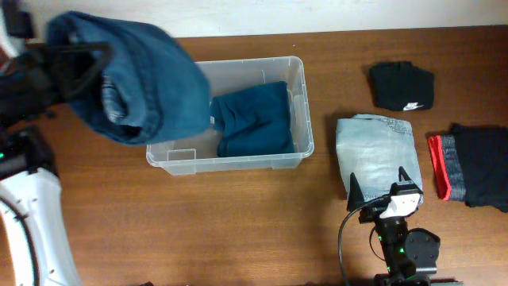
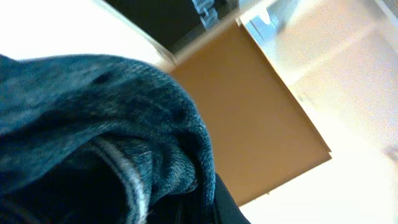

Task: Pack container
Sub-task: 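Lower the jeans into the container beside the teal shirt and release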

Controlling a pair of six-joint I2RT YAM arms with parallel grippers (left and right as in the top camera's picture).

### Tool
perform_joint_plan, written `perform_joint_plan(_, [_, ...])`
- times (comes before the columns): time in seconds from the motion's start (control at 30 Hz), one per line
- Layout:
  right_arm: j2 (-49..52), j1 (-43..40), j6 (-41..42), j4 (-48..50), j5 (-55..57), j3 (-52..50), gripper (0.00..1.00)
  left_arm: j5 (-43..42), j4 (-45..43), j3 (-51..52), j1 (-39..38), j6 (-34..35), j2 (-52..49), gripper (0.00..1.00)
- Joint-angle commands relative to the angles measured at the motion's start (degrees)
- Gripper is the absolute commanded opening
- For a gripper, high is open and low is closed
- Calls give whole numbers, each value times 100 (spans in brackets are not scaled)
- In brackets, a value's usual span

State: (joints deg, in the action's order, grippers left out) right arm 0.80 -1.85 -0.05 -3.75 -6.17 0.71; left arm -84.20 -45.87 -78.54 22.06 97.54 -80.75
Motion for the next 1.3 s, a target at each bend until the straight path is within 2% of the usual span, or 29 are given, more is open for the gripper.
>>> perform_joint_plan(0.0, [-48,-44,-15,-4,-87,-39,98,280,4,-225,-560,-291,-162,1])
perform_joint_plan(0.23, [-48,-44,-15,-7,-87,-39,99,369,13,-393,-1519,-291,-1049,1])
perform_joint_plan(0.53, [-48,-44,-15,-4,-87,-39,98,726,459,-1095,-1657,-337,-1705,1])
perform_joint_plan(0.8, [-48,-44,-15,-4,-87,-39,98,645,1235,-1093,-2194,-1086,-2116,1])
perform_joint_plan(1.0, [-48,-44,-17,-4,-87,-39,98,575,1231,-1093,-2677,-1255,-2498,2])
perform_joint_plan(1.27, [-48,-44,-17,-4,-87,-39,99,334,1233,-1091,-2732,-1349,-2806,2])
